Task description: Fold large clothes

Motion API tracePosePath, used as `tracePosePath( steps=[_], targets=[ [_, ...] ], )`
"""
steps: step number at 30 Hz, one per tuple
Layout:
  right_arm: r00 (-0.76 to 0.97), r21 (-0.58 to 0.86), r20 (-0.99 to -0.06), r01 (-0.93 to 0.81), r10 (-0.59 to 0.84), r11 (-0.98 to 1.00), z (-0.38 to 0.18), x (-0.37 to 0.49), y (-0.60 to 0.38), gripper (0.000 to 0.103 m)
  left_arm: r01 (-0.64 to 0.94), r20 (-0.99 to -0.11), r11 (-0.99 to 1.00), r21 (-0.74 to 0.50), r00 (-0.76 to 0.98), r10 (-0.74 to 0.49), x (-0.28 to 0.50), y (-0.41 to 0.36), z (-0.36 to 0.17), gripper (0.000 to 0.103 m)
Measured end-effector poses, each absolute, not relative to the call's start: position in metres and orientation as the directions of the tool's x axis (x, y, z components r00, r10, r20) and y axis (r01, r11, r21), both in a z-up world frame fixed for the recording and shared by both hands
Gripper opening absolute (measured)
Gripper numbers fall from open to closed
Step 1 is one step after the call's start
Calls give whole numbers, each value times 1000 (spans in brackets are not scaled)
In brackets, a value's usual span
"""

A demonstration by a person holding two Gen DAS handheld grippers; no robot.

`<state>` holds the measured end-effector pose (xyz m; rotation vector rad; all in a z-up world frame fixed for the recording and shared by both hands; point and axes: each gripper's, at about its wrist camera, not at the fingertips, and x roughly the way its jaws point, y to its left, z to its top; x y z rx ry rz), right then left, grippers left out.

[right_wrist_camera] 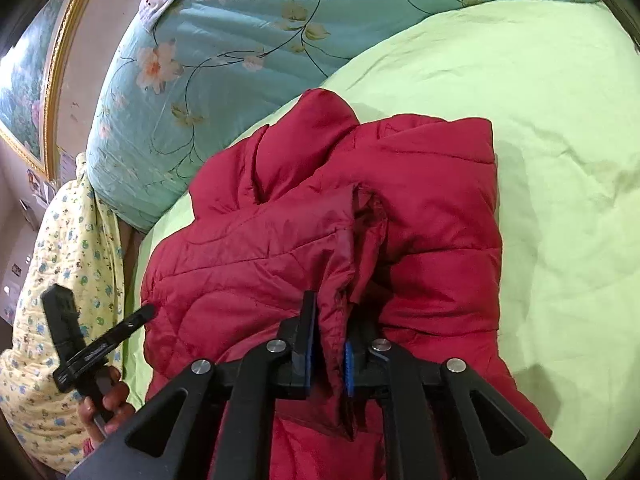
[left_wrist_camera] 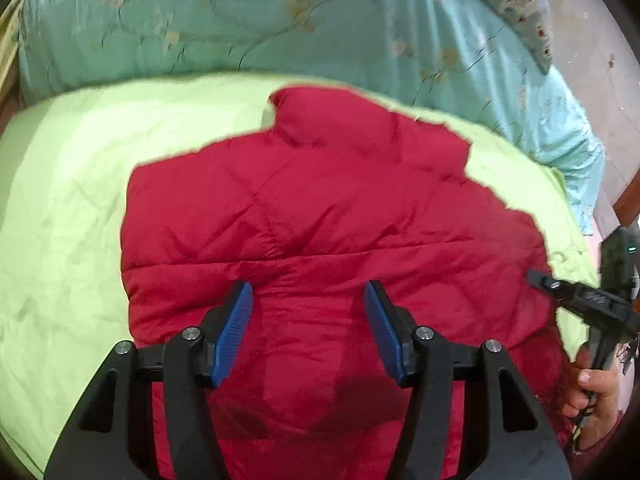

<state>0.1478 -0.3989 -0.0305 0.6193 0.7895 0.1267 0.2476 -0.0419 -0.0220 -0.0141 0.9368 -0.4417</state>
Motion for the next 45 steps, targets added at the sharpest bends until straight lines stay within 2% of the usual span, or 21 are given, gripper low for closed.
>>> tracePosePath(
  steps=[4,6,9,10,14,17,21,28,32,40,45],
  targets=[
    [740,490,-629,141,237,860,-9,135,-394,22,355,-800,917,-182,489,-348,249,-47,-42,57],
    [780,402,-614,176,122,899,11,122,-388,27,358,-802,919,-165,494,-336,248,-50,-44,57],
    [833,312,-552,167,36,935,35,110,-374,42,359,-805,922,-143,499,-319,249,-53,-45,58],
    [837,299,-546,147,43,943,38,111,-368,43,359,-806,924,-135,502,-313,249,-54,-46,58],
    [782,251,-614,67,105,966,24,139,-342,42,359,-806,926,-113,512,-297,249,-57,-47,58],
    [711,213,-696,77,97,974,-9,163,-334,41,361,-806,926,-110,514,-295,249,-56,-47,58],
    [665,187,-743,99,75,977,-36,175,-335,41,371,-802,923,-105,517,-299,244,-53,-40,58],
    [646,178,-760,103,70,979,-48,183,-335,41,376,-779,916,-137,530,-334,226,-37,-19,58],
    [650,183,-756,103,73,978,-50,182,-335,41,357,-821,926,-125,487,-298,235,-34,-38,58],
    [700,222,-709,102,88,970,-20,152,-334,42,352,-824,929,-111,491,-284,240,-36,-49,58],
    [637,183,-767,107,74,977,-43,158,-335,41,352,-817,928,-120,496,-293,235,-34,-43,58]
  ],
)
